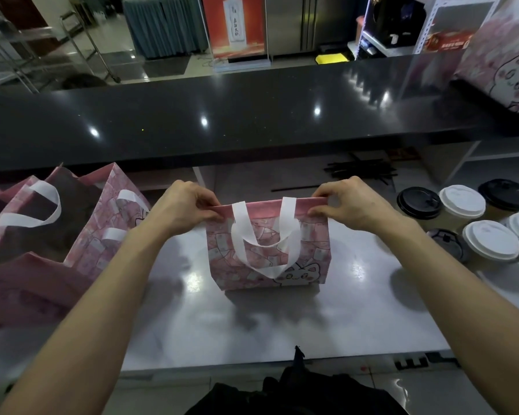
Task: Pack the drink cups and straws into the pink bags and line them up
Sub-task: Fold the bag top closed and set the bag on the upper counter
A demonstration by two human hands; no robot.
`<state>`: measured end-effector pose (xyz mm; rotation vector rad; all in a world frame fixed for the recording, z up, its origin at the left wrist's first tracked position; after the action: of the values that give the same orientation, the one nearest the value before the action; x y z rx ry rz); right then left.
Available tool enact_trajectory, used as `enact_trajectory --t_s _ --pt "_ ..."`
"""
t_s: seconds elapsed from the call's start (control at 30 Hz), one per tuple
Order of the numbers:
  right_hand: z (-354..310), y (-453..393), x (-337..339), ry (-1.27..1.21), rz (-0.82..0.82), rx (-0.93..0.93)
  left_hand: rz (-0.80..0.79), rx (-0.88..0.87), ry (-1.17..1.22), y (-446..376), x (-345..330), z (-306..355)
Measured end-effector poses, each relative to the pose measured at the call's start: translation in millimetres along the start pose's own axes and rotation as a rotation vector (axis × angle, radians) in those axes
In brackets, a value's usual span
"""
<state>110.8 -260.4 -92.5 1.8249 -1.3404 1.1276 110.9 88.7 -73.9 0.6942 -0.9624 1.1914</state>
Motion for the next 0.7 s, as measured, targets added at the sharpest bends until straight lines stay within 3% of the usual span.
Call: enact_trajectory --t_s 0.23,0.43,0.7 --pt "-1.8 3.0 -4.4 0.050 0.098 0.047 0.102 -0.028 -0.066 -3.7 -4.5 -1.2" --pt "-9.0 5.9 -8.4 0.105 0.064 0.044 -0.006 -0.038 -0.089 -12.0 -16.8 1.4" --pt "-16.7 12.1 -1.3 0.176 0.113 0.070 0.256 -0.079 -0.206 -17.4 -16.3 13.9"
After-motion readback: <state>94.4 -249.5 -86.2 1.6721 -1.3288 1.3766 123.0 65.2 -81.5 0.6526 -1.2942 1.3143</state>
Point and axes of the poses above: each hand's wrist, its own y-axis away from the middle knuckle, its own x-axis out of the back of the hand, z = x × y, the point moved 5 cm from there along -y, towards the middle knuckle, and after that the axes turned 1 degree about y, right-handed, at the moved point
